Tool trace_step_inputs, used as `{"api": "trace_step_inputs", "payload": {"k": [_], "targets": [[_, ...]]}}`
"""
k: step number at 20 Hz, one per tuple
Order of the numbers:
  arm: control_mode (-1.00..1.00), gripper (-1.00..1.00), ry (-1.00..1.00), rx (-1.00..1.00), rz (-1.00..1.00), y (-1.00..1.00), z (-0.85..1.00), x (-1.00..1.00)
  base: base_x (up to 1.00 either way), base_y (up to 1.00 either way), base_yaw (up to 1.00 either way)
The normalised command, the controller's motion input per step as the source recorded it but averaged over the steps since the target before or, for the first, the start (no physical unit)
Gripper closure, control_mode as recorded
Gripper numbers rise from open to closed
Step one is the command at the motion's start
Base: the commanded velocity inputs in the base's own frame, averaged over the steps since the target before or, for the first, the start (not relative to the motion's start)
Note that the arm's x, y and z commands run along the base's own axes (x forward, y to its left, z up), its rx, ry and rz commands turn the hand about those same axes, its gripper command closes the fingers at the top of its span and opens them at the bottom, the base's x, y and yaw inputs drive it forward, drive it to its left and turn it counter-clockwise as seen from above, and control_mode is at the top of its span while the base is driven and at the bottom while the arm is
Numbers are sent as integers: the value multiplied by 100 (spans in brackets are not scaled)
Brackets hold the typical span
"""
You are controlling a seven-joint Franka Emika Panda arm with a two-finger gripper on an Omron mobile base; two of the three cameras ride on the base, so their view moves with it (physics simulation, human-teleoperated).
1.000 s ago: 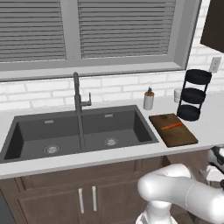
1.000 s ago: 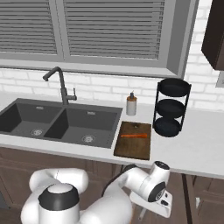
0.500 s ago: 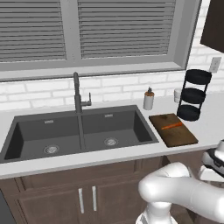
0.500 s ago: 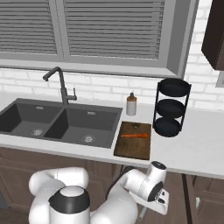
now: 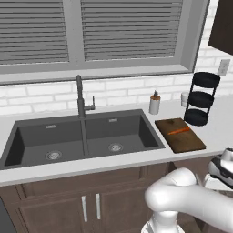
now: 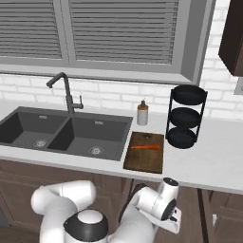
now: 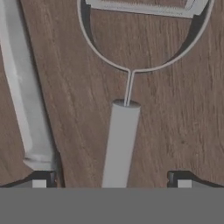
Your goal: Place the appropriate cutting tool for cutting the carrot skin on the cutting board.
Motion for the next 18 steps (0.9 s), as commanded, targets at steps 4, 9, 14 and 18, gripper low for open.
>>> {"api": "trace_step_inputs", "payload": {"k": [4,9,14,18], "targets": [[-100,-100,0,0,0,1,-31,0,0,0,0],[-100,100,0,-4,0,8,-39,0,0,0,0],[-100,100,0,-4,0,20,-30,0,0,0,0],[-100,100,0,0,0,12,-3,-15,0,0,0]]}}
